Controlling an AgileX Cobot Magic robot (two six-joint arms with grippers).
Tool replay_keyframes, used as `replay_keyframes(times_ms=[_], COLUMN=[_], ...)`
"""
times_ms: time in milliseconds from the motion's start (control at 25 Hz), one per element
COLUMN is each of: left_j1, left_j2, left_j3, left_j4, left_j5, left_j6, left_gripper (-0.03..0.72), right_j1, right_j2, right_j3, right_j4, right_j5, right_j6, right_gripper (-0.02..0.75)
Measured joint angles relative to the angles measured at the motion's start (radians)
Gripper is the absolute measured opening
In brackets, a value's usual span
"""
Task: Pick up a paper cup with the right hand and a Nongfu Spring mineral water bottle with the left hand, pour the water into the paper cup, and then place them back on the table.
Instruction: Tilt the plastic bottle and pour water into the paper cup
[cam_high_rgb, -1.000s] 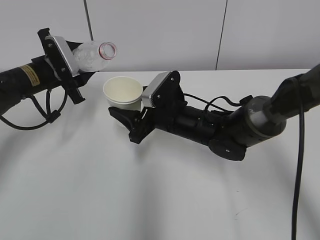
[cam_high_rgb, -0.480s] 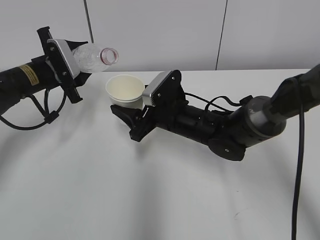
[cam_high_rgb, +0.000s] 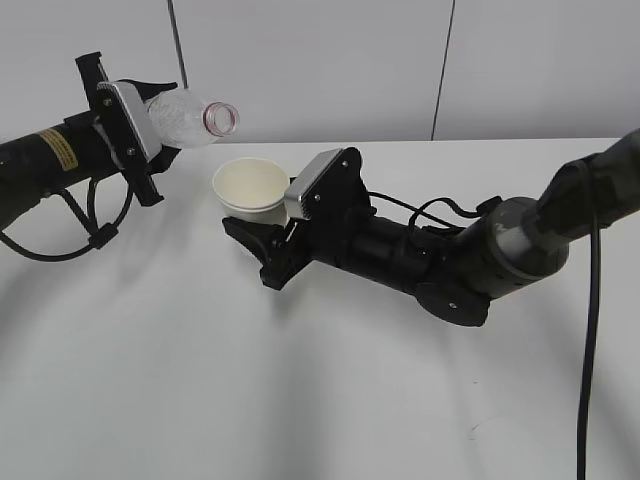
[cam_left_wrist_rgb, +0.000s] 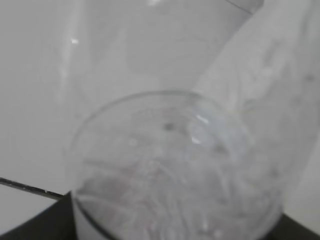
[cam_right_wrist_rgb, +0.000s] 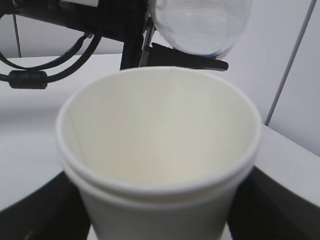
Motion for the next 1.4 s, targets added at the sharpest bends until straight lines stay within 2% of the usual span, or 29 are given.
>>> replay_keyframes(times_ms=[280,1400], left_j1=[0.000,0.000], left_j2=[0.000,0.000], left_j3=[0.000,0.000], left_j4=[0.000,0.000], left_j5=[-0.046,-0.045], left_j6=[0.036,0.168], left_gripper=[0.391,0.391], right_j1=[0.000,0.000], right_j2=[0.000,0.000], right_j3=[0.000,0.000], right_j4=[0.001,0.005], right_j5=[0.000,0.038], right_j6=[0.000,-0.002], right_gripper=[0.525,0.525])
